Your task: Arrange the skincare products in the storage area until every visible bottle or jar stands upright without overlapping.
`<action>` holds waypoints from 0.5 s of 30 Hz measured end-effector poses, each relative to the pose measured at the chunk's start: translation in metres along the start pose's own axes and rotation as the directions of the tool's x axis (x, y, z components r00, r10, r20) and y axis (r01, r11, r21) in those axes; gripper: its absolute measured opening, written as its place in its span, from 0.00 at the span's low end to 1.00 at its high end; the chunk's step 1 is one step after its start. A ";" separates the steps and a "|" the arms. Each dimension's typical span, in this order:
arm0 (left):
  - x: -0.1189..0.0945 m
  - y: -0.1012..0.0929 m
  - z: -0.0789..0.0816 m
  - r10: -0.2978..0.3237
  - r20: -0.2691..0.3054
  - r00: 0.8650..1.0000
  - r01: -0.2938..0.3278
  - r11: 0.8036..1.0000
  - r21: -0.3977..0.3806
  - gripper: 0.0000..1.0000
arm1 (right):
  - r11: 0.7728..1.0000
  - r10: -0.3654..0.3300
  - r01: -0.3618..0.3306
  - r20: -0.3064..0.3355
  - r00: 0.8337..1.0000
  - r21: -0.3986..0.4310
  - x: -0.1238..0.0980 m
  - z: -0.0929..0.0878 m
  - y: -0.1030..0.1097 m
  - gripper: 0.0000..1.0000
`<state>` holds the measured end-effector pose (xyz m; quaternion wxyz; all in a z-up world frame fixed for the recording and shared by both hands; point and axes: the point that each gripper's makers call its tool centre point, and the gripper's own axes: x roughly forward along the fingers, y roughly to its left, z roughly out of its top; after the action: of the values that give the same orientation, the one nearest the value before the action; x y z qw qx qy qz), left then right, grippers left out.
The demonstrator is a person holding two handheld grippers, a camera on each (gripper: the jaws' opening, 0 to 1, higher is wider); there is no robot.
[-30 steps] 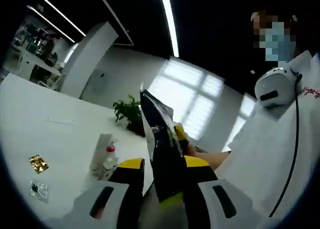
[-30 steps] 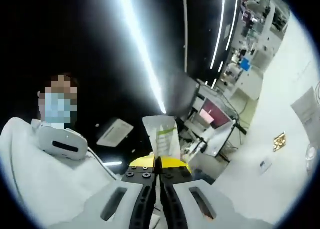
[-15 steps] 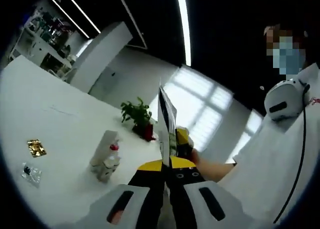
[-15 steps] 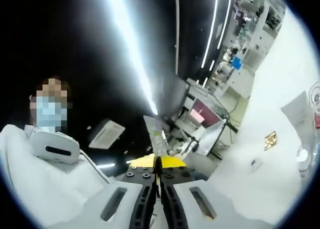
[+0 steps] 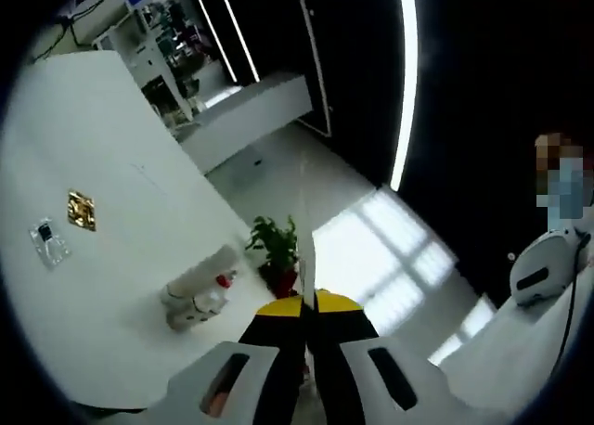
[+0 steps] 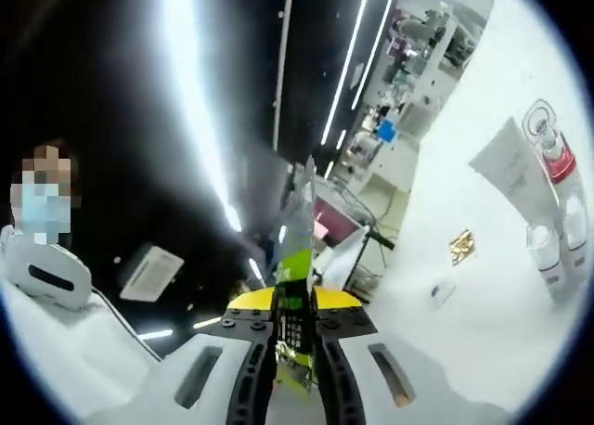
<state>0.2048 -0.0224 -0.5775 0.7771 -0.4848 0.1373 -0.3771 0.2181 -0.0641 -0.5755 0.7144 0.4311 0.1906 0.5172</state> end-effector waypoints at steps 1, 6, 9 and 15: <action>0.000 0.001 -0.001 0.001 0.001 1.000 -0.001 1.000 -0.011 0.01 | 1.000 -0.023 0.023 0.005 1.000 0.002 -0.002 0.000 -0.004 0.11; 0.004 0.014 -0.004 0.053 -0.006 0.999 -0.053 0.999 -0.006 0.01 | 0.997 -0.074 0.074 0.029 0.997 -0.022 -0.005 0.005 -0.009 0.02; 0.005 0.021 -0.004 0.083 -0.014 0.996 -0.083 0.996 0.017 0.01 | 0.995 -0.104 0.104 0.024 0.994 0.002 -0.004 0.005 -0.015 0.01; 0.007 0.036 -0.012 0.202 -0.078 0.976 -0.188 0.970 0.156 0.06 | 0.986 -0.147 0.144 0.038 0.988 0.081 -0.005 0.002 -0.024 0.01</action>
<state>0.2189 -0.0260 -0.6135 0.8368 -0.3920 0.1922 -0.3303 0.2314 -0.0717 -0.5945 0.7369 0.4547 0.2260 0.4462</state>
